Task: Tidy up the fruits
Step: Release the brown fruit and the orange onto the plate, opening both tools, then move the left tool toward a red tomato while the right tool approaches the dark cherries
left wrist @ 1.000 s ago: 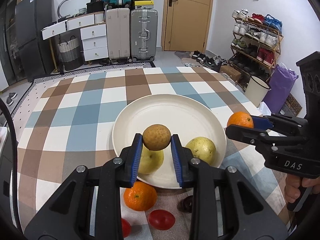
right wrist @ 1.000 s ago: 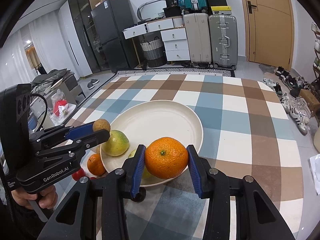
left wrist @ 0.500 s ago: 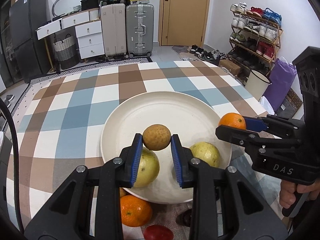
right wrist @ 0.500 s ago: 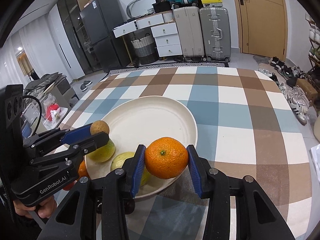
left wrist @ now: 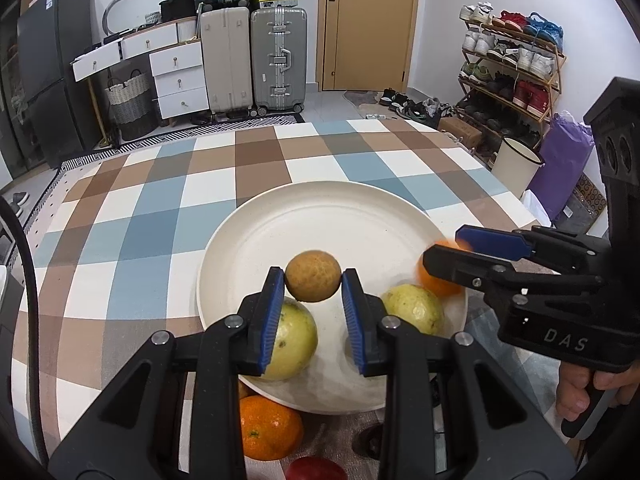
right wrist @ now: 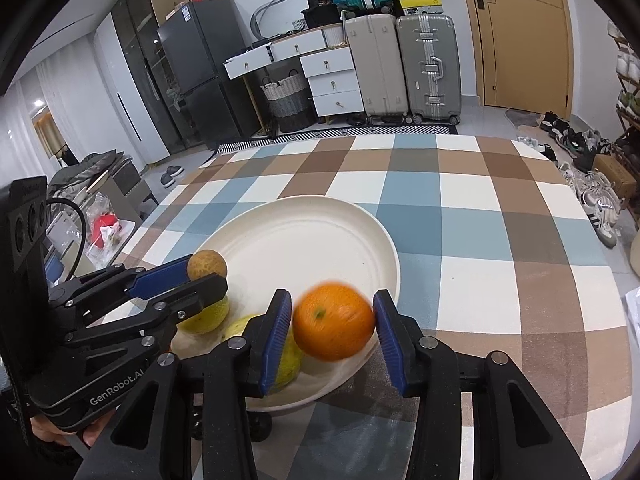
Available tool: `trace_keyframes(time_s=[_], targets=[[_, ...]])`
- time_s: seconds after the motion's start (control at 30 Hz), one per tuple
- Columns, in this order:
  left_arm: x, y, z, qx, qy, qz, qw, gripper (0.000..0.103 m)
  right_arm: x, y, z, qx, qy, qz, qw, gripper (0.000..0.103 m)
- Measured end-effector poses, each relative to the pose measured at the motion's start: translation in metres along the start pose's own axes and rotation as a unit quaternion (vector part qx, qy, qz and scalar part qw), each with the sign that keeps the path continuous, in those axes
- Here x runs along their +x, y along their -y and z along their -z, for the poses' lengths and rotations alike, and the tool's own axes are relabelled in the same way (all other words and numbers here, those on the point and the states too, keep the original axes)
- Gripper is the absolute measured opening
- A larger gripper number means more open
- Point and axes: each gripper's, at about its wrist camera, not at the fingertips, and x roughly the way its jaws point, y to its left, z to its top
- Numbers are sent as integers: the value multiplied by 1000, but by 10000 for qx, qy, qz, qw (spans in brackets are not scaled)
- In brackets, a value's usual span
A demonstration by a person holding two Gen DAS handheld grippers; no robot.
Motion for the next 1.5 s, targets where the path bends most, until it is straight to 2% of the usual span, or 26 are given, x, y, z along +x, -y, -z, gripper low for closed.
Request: trace_keyframes(time_s=[0.1,0.2,0.27,0.3,0.43,0.5,0.53,0.7,1.0,1.17,1.5], targets=[[-1,0,1,16,21,38,10000,31,-8,-1,0,-34,82,-3,10000,49],[-9,-1,4,24,110,19,9999,50,-17,0,1,-33,148,62,9999,55],[-18,-3,8,-3,211,-33,9998,78,-23,0,4,-13,164,44,9999,65],[-24,-4,11,-40,305,-37,9995,83,-25,0,5,-9,173,32,9998,71],[-42,-14,20,-160,447,-48,9989,87,-38,-2,11,-15,224,7,9997,91],[-51,-20,25,-227,463,-128,9986,93,-44,-5,15,-31,256,-25,9997,99],[-55,-23,27,-269,474,-161,9984,102,-46,-6,17,-40,253,-28,9997,103],[-78,-37,43,-493,584,-154,9970,103,-55,-13,25,-39,256,-43,9997,103],[-104,-48,66,-609,706,-413,9948,103,-58,-24,41,-252,100,-6,9996,103],[-106,-46,78,-531,594,-668,9946,103,-58,-27,52,-328,58,-5,9994,103],[-101,-45,94,-481,587,-639,9951,103,-50,-27,60,-317,-71,34,9995,103]])
